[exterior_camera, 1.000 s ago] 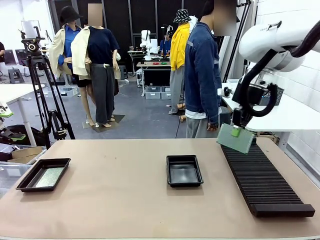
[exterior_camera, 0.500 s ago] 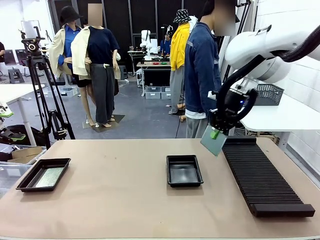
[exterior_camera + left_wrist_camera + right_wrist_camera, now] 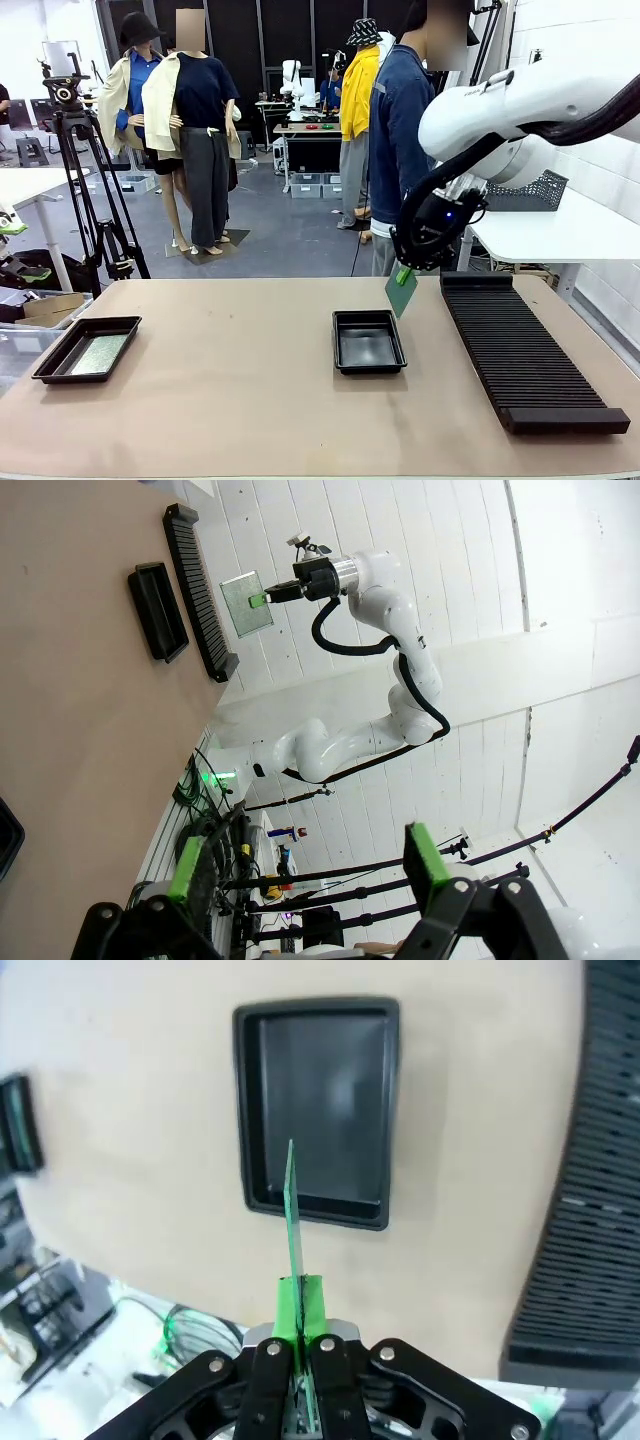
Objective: Inspect and transfer BCBs to ESD trays.
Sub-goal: Pick up the Blank PCB from the PCB Rack and place it in the right ESD tray.
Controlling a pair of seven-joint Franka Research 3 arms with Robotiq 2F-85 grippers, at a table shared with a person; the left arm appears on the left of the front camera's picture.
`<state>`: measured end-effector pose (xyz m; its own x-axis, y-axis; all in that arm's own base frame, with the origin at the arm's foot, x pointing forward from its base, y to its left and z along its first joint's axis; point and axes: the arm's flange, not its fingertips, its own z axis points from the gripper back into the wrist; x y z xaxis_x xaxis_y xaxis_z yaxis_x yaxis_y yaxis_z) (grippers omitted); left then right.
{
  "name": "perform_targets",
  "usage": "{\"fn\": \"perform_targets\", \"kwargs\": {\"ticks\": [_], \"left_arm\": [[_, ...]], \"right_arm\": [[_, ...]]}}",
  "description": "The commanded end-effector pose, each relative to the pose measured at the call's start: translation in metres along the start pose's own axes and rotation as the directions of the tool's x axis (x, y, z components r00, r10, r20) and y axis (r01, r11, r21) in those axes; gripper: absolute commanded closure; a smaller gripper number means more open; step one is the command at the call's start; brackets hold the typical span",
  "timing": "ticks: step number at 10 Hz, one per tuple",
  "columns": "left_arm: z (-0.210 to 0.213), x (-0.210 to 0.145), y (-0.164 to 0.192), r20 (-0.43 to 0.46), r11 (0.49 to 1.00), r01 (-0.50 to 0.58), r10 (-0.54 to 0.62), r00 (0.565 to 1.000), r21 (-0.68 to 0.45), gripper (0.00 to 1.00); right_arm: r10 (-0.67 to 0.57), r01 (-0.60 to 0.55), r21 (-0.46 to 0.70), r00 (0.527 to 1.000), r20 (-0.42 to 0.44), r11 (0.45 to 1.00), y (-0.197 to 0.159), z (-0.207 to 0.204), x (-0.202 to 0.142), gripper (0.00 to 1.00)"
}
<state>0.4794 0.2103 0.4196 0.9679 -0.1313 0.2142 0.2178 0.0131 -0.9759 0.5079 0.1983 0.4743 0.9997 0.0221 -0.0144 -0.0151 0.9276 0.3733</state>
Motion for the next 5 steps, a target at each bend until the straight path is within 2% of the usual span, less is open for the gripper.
{"fn": "perform_targets", "kwargs": {"ticks": [1,5], "left_arm": [[0.003,-0.002,-0.003,0.000,1.000,0.015,-0.015,1.000,-0.002,0.00],[0.003,-0.002,-0.003,0.000,1.000,0.015,-0.015,1.000,-0.002,0.00]], "right_arm": [[-0.093,0.093,-0.054,0.996,0.006,0.994,0.009,-0.018,0.000,1.00],[-0.138,0.139,-0.099,0.990,0.023,0.985,0.024,-0.040,-0.002,1.00]]}}
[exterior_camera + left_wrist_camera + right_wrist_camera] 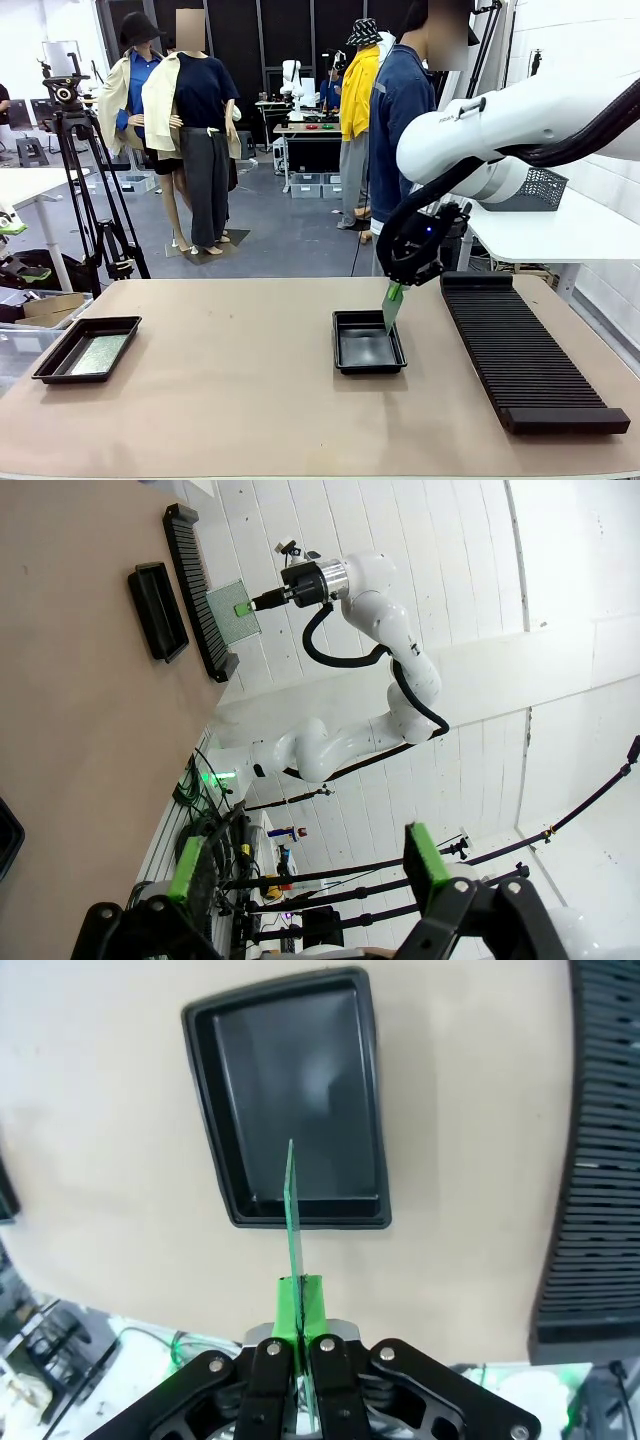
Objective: Inspect and transfer BCBs to ESD trays.
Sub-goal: Pick up the Blank PCB from the PCB Rack and place it in the right ESD tray.
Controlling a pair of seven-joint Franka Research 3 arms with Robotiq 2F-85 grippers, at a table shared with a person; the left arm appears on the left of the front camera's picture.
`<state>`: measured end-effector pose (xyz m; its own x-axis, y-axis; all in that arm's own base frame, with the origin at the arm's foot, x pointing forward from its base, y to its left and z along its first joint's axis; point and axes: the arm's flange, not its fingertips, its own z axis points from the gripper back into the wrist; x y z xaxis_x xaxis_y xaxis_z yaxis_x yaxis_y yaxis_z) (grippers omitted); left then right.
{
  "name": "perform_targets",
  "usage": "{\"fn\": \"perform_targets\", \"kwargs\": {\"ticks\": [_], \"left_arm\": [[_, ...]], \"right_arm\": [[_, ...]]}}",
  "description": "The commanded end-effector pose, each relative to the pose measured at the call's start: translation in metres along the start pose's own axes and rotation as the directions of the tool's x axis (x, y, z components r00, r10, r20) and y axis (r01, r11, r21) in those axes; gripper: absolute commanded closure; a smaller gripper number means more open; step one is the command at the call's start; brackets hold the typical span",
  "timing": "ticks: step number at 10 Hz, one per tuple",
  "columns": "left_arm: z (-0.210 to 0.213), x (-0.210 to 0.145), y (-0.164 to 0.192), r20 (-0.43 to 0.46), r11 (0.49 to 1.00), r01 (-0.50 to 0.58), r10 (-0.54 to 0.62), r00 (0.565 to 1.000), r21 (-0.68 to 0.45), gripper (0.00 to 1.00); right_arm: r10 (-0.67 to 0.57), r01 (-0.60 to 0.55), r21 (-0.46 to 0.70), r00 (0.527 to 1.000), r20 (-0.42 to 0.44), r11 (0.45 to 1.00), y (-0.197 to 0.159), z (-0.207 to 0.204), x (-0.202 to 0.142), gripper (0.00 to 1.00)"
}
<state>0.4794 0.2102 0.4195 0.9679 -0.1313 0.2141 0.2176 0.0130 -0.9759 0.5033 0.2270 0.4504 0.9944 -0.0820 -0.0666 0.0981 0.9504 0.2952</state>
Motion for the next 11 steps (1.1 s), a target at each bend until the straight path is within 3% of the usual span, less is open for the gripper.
{"fn": "perform_targets", "kwargs": {"ticks": [1,8,11], "left_arm": [[0.003,-0.002,-0.003,0.000,1.000,0.015,-0.015,1.000,-0.001,0.00],[0.003,-0.002,-0.003,0.000,1.000,0.015,-0.015,1.000,-0.001,0.00],[0.003,-0.002,-0.003,0.000,1.000,0.015,-0.015,1.000,-0.001,0.00]], "right_arm": [[-0.019,0.020,-0.030,0.999,0.027,0.999,0.011,-0.012,0.002,1.00],[0.049,-0.048,0.028,0.998,-0.038,0.998,0.035,-0.053,0.032,1.00],[0.070,-0.069,0.053,0.997,-0.030,0.996,0.037,-0.072,0.031,1.00]]}}
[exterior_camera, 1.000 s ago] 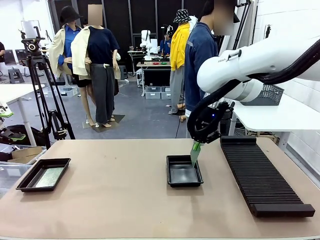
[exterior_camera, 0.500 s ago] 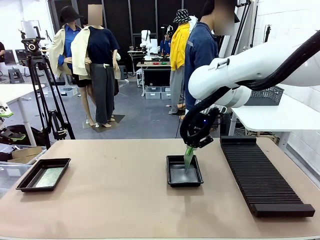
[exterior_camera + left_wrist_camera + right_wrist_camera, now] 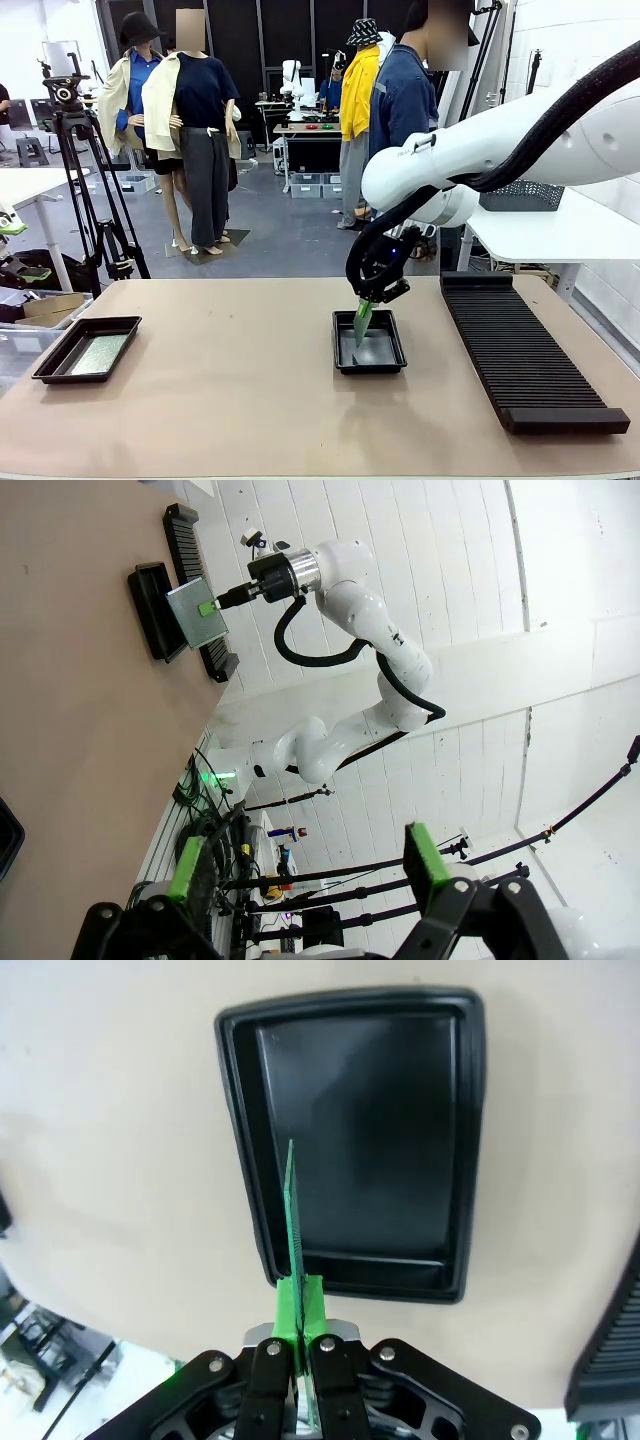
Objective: Inspect and transfer BCBs to ESD trays.
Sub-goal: Pick up the Blank PCB from the PCB Rack and place it in the right ESD tray.
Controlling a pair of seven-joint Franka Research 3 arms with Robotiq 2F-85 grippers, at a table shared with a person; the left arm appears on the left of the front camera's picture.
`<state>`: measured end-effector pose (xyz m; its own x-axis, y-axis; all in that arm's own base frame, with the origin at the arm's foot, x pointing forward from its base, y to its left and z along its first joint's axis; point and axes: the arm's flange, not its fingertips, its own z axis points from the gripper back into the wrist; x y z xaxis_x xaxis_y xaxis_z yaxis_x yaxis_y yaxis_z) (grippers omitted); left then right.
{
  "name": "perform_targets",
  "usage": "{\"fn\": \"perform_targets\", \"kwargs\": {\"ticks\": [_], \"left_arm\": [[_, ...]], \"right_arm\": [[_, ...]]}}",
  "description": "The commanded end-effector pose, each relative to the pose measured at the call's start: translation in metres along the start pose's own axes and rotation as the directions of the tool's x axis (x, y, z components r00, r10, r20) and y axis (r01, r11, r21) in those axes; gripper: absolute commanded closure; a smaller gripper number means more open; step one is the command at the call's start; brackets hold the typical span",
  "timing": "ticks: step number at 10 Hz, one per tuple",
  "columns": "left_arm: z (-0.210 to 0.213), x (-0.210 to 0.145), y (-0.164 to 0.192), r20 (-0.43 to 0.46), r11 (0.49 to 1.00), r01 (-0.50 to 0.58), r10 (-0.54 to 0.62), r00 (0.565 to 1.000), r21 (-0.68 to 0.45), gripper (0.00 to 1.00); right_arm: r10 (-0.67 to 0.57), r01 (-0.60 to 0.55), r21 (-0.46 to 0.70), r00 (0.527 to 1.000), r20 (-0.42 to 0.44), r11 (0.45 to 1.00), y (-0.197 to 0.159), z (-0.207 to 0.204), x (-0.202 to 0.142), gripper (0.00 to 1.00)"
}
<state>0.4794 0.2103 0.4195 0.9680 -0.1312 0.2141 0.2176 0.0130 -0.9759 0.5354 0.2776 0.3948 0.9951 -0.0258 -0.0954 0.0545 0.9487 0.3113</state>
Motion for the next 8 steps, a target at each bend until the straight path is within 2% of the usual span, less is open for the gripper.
{"fn": "perform_targets", "kwargs": {"ticks": [1,8], "left_arm": [[0.003,-0.002,-0.003,0.000,1.000,0.015,-0.015,1.000,-0.001,0.00],[0.003,-0.002,-0.003,0.000,1.000,0.015,-0.015,1.000,-0.001,0.00]], "right_arm": [[0.035,-0.036,0.041,0.999,0.024,0.998,0.003,-0.010,-0.003,1.00],[0.073,-0.076,0.045,0.996,0.059,0.996,0.006,-0.037,0.003,1.00]]}}
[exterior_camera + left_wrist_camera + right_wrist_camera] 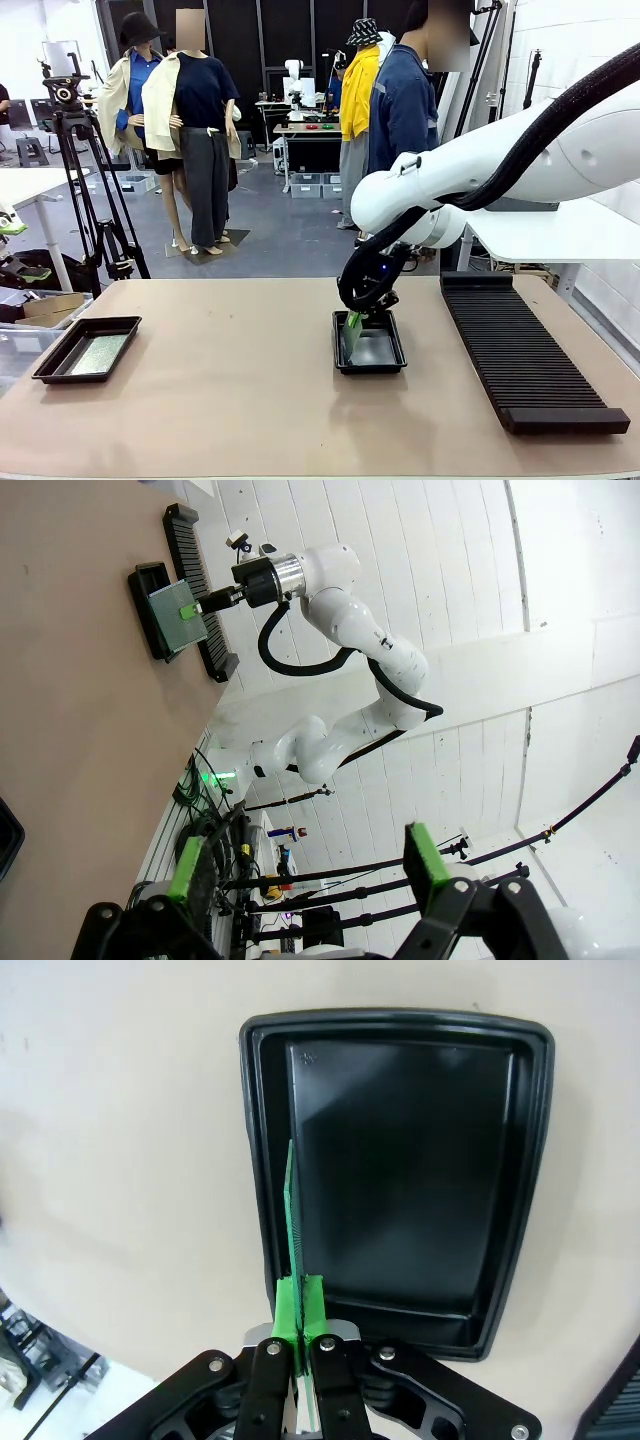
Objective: Inspect and transfer BCBs to ESD trays.
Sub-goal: Pick up the Blank PCB from the PCB Rack and place it in the right ESD tray.
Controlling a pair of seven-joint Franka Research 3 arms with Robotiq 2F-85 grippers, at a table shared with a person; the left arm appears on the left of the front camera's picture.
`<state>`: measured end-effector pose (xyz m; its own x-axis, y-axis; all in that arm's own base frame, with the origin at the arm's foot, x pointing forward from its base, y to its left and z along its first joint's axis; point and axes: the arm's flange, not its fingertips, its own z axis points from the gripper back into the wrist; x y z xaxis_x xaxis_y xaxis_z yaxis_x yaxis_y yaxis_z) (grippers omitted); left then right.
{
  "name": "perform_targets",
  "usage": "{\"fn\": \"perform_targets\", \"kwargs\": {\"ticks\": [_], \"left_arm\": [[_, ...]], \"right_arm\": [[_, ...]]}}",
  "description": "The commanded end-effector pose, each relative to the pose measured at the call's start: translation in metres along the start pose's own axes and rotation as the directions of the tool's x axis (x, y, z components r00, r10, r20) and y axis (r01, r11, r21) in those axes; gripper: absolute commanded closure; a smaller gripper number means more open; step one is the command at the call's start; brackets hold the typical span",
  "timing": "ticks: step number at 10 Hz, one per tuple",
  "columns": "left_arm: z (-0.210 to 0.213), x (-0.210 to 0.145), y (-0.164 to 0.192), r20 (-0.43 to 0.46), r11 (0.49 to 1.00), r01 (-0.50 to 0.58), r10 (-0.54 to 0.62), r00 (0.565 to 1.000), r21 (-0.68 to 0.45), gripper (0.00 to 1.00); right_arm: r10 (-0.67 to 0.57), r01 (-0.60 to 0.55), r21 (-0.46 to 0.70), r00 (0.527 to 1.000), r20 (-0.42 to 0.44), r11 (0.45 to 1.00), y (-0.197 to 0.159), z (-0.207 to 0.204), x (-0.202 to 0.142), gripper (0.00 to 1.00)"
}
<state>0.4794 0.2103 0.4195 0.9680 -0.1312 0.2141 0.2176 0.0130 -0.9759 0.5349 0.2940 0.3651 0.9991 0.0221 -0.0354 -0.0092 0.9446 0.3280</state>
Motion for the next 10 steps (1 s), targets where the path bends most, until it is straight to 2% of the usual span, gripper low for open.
{"fn": "perform_targets", "kwargs": {"ticks": [1,2,3,10], "left_arm": [[0.0030,-0.0017,-0.0032,0.000,1.000,0.015,-0.015,1.000,-0.001,0.00],[0.0030,-0.0017,-0.0032,0.000,1.000,0.015,-0.015,1.000,-0.001,0.00],[0.0030,-0.0017,-0.0032,0.000,1.000,0.015,-0.015,1.000,-0.001,0.00],[0.0030,-0.0017,-0.0032,0.000,1.000,0.015,-0.015,1.000,-0.001,0.00]], "right_arm": [[0.008,-0.009,0.033,1.000,0.023,0.999,0.0000,-0.0038,0.0006,1.00],[0.010,-0.011,0.035,0.999,0.036,0.999,-0.0011,-0.0022,-0.0028,1.00],[0.000,0.000,0.001,1.000,0.004,1.000,-0.0002,-0.0008,0.0008,1.00],[0.000,0.000,0.001,1.000,0.004,1.000,-0.0002,-0.0008,0.0008,1.00]]}}
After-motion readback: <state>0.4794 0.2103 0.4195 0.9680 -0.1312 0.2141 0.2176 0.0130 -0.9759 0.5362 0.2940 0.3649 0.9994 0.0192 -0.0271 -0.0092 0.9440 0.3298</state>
